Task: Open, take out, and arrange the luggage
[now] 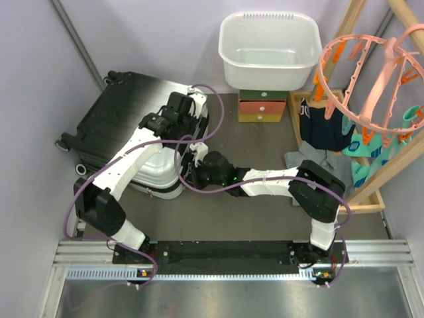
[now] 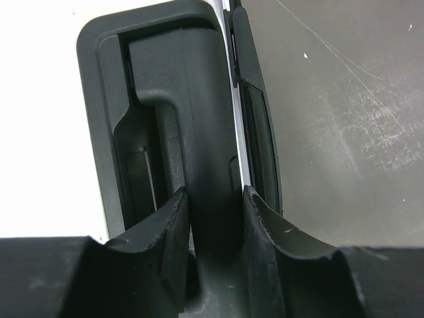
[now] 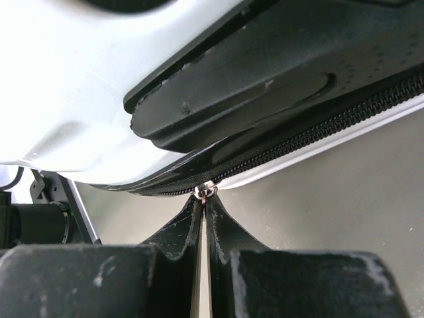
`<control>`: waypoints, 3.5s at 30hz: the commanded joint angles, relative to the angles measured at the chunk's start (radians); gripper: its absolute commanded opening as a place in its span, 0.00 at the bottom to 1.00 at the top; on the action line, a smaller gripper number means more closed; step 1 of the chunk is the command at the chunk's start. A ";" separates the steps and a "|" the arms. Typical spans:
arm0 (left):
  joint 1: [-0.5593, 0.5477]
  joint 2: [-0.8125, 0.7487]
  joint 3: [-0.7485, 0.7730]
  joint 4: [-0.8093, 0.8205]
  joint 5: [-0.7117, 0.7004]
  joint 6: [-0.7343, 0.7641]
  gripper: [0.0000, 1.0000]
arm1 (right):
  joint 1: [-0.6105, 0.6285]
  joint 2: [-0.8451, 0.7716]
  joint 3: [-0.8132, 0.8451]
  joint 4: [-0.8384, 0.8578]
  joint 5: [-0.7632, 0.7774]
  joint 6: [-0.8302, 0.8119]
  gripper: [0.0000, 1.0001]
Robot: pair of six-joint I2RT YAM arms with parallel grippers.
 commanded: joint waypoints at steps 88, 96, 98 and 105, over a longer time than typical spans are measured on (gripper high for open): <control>0.106 -0.472 0.046 -0.229 -0.127 0.380 0.70 | -0.339 0.168 0.389 -0.059 -0.212 -0.367 0.00; 0.818 -0.417 -0.037 -0.085 -0.058 0.461 0.12 | -0.316 0.145 0.345 -0.048 -0.202 -0.352 0.00; 0.917 -0.406 -0.052 -0.064 -0.015 0.469 0.04 | -0.313 0.148 0.353 -0.061 -0.208 -0.350 0.00; 1.134 -0.426 -0.352 0.059 0.006 0.511 0.00 | -0.308 0.128 0.334 -0.065 -0.228 -0.338 0.00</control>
